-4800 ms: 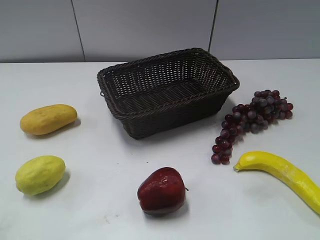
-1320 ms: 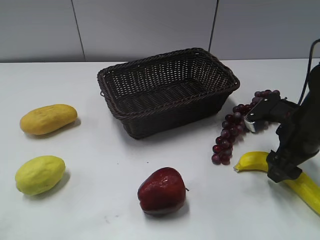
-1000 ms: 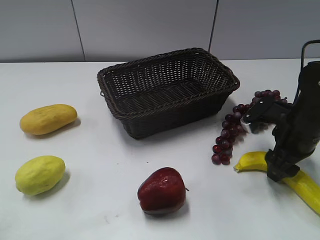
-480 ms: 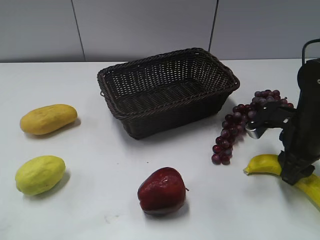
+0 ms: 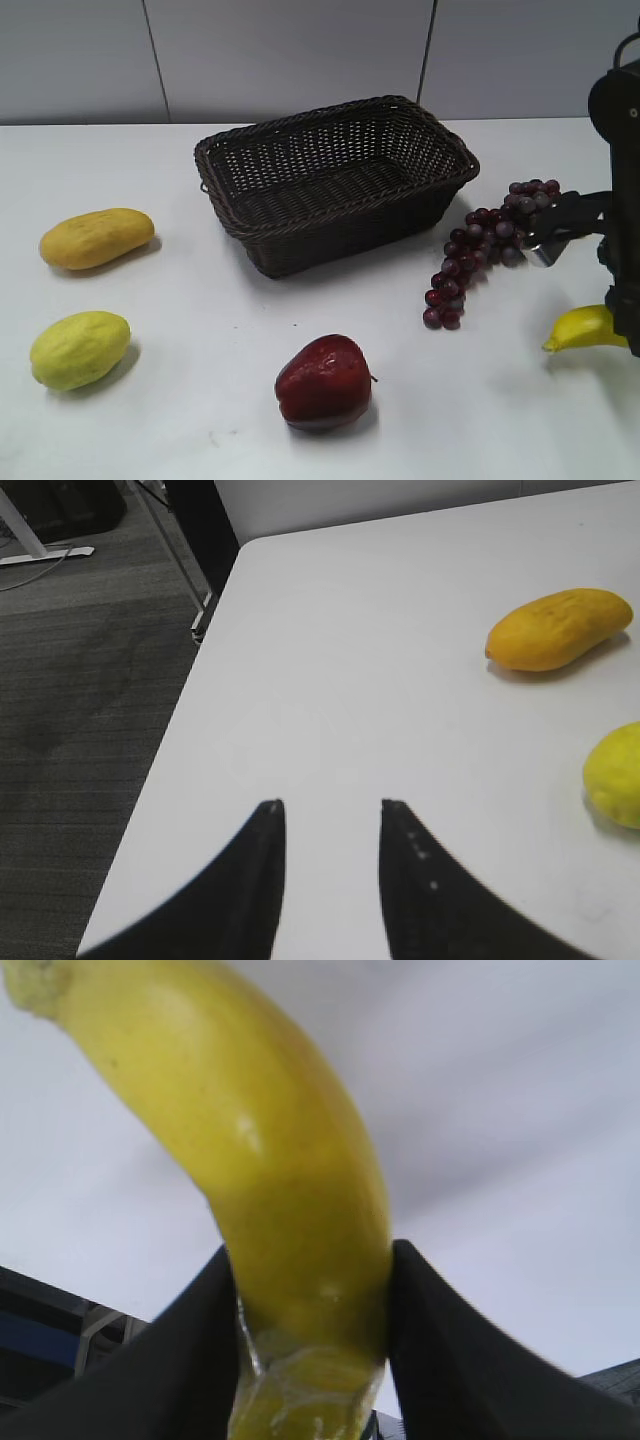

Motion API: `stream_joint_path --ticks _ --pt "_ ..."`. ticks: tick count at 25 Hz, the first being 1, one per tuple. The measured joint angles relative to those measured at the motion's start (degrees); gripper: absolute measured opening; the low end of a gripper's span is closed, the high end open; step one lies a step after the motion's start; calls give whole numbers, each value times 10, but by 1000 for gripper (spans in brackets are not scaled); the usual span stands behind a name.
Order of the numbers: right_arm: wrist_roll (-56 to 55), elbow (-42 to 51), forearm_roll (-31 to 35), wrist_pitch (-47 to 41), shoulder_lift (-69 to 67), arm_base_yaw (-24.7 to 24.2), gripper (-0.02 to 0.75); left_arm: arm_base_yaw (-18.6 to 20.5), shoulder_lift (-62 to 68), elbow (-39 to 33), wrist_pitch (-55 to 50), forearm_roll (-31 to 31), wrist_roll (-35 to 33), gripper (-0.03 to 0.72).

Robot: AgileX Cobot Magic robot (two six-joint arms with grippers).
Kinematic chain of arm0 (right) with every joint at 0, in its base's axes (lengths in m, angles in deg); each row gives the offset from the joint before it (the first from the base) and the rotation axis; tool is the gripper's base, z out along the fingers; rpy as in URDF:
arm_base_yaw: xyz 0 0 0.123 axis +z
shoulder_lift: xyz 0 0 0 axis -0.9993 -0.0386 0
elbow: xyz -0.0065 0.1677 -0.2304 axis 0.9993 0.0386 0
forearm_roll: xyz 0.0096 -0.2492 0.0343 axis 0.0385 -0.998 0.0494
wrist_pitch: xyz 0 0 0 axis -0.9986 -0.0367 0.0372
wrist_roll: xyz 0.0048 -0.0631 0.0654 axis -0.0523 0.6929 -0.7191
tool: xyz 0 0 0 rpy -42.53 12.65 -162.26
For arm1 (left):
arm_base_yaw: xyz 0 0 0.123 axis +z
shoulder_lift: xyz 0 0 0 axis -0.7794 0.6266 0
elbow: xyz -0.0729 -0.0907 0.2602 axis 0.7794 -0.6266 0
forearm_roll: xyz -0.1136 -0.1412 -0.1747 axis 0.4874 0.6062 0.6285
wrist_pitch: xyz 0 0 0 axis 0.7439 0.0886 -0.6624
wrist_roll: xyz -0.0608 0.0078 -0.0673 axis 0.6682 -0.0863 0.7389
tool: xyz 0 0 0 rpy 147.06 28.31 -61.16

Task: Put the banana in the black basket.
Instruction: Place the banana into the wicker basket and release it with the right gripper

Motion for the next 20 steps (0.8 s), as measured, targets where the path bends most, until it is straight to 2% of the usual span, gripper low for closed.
stream_joint_path --ticks 10,15,20 --pt "51 -125 -33 -32 54 75 319 0 0 0 0 0 0 238" --pt "69 -214 -35 -32 56 80 319 0 0 0 0 0 0 238" --pt "144 -275 -34 -32 56 80 319 0 0 0 0 0 0 238"
